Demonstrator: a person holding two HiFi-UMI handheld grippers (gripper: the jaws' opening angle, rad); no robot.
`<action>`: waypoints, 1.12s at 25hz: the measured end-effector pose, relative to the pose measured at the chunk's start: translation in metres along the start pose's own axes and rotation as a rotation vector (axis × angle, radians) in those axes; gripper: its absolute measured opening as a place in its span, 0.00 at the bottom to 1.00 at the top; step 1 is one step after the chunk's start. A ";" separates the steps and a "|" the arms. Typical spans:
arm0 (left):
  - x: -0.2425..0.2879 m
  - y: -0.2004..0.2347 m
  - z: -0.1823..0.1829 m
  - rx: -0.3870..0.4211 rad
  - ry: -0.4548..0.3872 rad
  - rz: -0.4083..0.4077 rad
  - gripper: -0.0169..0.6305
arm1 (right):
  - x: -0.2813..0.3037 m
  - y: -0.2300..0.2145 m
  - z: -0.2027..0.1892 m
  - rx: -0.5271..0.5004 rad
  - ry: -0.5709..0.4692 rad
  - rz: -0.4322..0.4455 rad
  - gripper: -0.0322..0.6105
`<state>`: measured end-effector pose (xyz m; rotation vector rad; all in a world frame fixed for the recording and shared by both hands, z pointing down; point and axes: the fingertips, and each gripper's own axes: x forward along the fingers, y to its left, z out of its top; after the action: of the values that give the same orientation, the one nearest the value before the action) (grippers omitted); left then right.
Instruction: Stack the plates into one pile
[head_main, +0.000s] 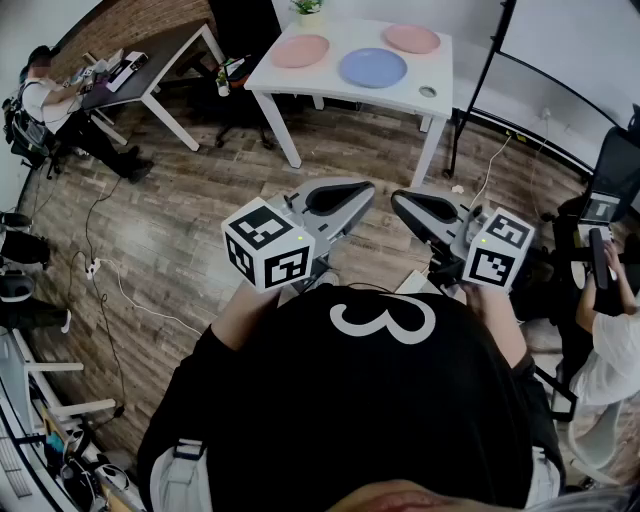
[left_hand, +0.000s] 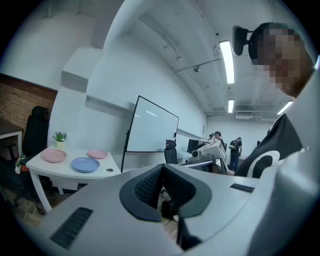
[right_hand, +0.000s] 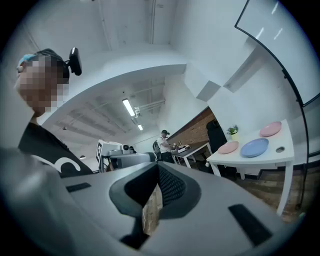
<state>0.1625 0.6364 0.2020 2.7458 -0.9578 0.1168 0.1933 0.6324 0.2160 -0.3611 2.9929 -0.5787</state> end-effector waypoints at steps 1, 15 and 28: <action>0.001 0.000 -0.002 -0.003 0.001 0.002 0.05 | -0.001 -0.001 -0.002 0.001 0.001 -0.001 0.09; 0.019 0.018 -0.027 -0.077 0.040 -0.006 0.05 | -0.012 -0.031 -0.016 0.005 0.003 -0.076 0.09; 0.059 0.093 -0.033 -0.127 0.087 -0.041 0.05 | 0.019 -0.114 -0.015 0.096 -0.001 -0.147 0.09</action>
<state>0.1511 0.5377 0.2603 2.6196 -0.8547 0.1613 0.1974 0.5298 0.2721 -0.5775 2.9417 -0.7308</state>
